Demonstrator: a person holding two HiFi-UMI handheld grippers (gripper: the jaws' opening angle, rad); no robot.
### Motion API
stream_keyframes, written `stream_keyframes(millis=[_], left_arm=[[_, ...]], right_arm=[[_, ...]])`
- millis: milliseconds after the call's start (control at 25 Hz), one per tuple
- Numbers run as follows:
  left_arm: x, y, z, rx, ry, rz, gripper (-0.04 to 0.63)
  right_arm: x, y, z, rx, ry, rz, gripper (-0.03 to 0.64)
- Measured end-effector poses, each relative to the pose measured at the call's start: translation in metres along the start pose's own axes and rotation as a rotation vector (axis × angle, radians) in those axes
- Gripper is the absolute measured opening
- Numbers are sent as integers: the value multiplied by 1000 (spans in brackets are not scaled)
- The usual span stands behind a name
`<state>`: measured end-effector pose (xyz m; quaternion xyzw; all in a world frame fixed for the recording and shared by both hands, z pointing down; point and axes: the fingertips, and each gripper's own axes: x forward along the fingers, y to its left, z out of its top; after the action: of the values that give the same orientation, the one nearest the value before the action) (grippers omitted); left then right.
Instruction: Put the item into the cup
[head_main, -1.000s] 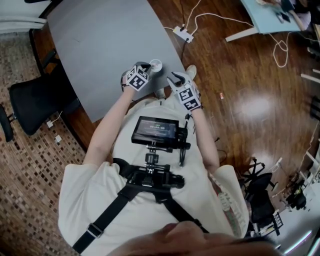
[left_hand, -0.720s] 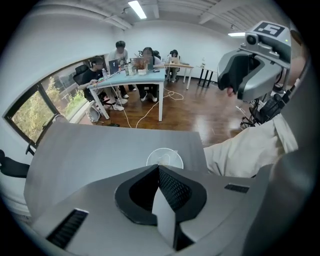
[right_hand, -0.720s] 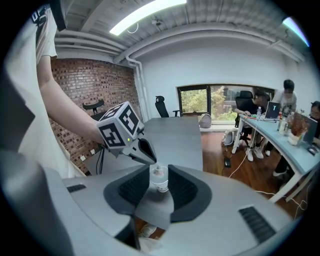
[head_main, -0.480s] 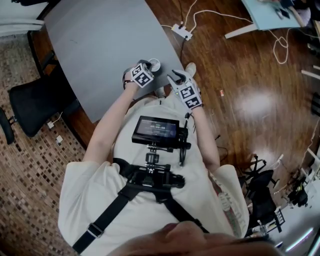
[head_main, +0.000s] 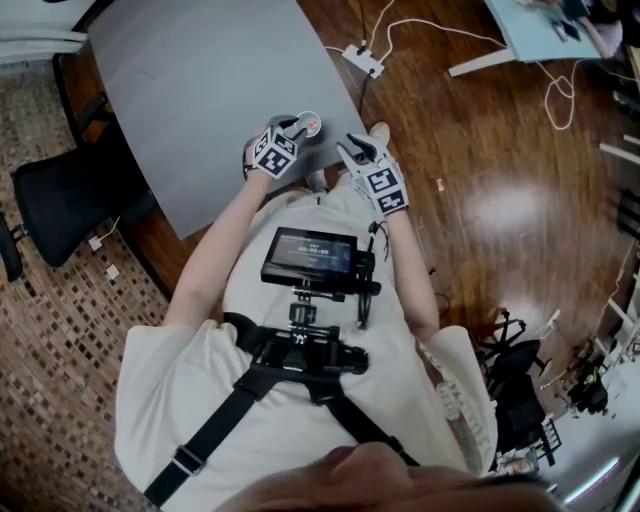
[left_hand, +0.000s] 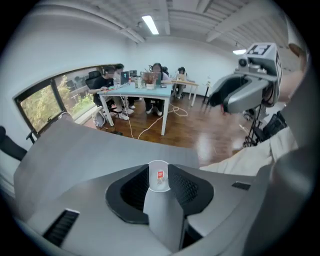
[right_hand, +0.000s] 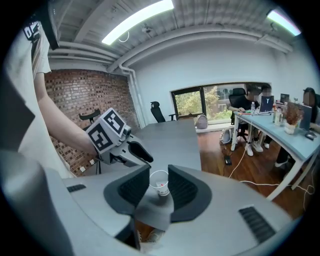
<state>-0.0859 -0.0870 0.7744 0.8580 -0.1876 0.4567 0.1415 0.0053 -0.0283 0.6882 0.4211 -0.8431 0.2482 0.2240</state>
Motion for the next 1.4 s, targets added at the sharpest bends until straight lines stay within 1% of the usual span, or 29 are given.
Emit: stream_keyframes(millis=[80,160,360,480,680,840,1080,1160,1400], left_arm=[[-11,-1,5,-88,-69,-16,121],[-22,-2,10,-152,-129,-31,121],[-43,1,11,-230,-241,-15,121],[-54,2,14,-284,-293,-14,121],[-62,8,4,-374,-321,7,121],[-67,13,-9,-454,-362,26,121],[-69,9,-30,-541,-425,31,121],[-70,11,-36,-571,-436,45,121],[-75,18,-51,-611,-452,84,121]], right_arm=[[-2,-3,3,17,-20,-1,143],[-5,-7,3,25,-28,-2,143],[-10,-17,-5,39,-27,-10,143],[-15,-24,-9,51,-40,-21,143],[-25,-33,-10,69,-62,-29,143],[-32,-33,-3,51,-78,-21,143],[-38,-32,-1,43,-118,-35,143],[-38,-32,-1,40,-122,-34,143],[-36,-28,2,12,-141,-26,143]])
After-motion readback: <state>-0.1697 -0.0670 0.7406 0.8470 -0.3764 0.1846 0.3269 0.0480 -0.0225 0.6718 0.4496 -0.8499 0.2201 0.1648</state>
